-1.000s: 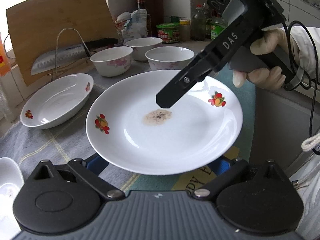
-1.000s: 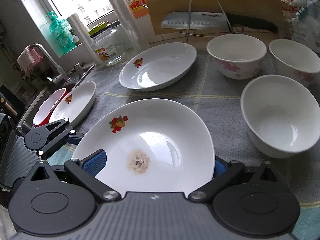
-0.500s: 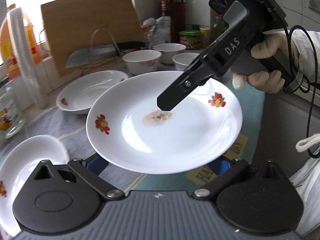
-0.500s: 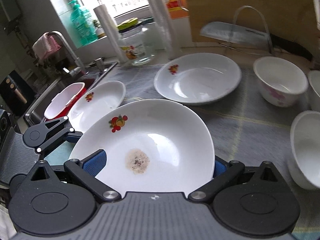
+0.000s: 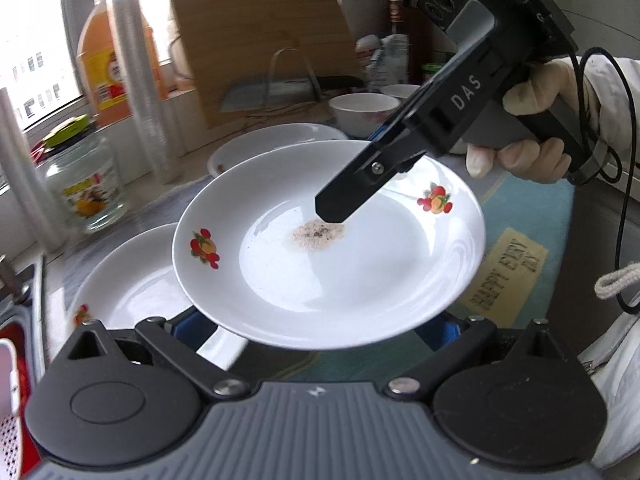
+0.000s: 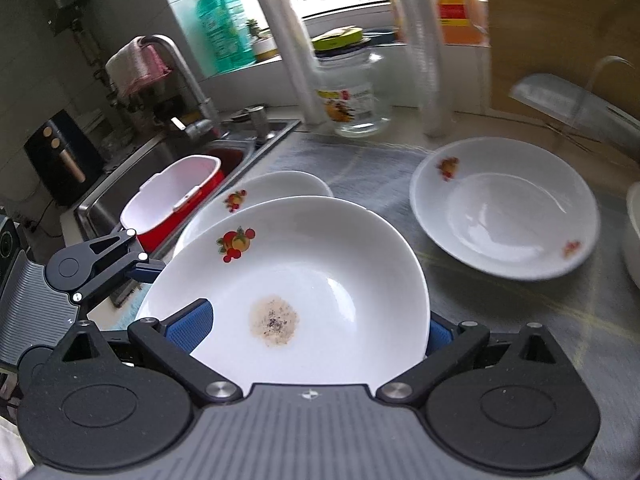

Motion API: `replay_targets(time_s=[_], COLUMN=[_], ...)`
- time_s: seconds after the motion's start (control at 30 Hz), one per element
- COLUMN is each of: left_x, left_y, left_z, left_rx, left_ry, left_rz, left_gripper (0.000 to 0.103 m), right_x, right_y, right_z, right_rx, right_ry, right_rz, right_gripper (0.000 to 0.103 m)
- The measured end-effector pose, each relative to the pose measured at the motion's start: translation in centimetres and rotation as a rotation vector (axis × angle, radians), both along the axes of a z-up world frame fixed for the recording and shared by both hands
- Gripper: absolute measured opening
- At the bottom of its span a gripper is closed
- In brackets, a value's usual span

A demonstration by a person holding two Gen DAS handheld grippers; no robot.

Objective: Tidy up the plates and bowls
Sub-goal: 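Lift the stained plate with the right tool toward the stacked plates, then lower the stained plate onto the plate stack with the right tool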

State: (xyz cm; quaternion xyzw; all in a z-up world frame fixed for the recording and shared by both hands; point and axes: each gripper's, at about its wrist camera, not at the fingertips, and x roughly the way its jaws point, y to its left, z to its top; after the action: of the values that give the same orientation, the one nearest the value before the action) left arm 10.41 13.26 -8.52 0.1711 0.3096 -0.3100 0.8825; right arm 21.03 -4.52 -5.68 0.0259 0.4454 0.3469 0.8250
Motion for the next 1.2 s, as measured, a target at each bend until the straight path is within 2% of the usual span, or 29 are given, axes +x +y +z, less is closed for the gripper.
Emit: replay_targets(time_s=[0.27, 0.57, 1.03, 1.2], left_x=[1.0, 2.8, 5.0, 5.5], left_y=[3.3, 5.6, 7.5, 7.7], left_z=[-0.1, -0.4, -1.1, -1.3], left_rx=[-0.003, -0.005, -0.021, -0.053], left_ry=[-0.002, 0.010, 0.050, 0.085], left_rz=[0.062, 0.090, 0.105, 0.106], left_gripper=[0.102, 0.102, 0.102, 0.102], right_x=[2.3, 4.7, 6.9, 7.3], right_y=[3.7, 6.7, 8.9, 9.1], right_z=[-0.2, -1.0, -2.0, -2.3], right_rx=[-0.001, -0.016, -0.046, -0.063], right_ry=[-0.006, 0.001, 0.018, 0.029], right_rz=[0.055, 0.083, 0.093, 0.086], right_gripper=[0.103, 0.103, 0.103, 0.103])
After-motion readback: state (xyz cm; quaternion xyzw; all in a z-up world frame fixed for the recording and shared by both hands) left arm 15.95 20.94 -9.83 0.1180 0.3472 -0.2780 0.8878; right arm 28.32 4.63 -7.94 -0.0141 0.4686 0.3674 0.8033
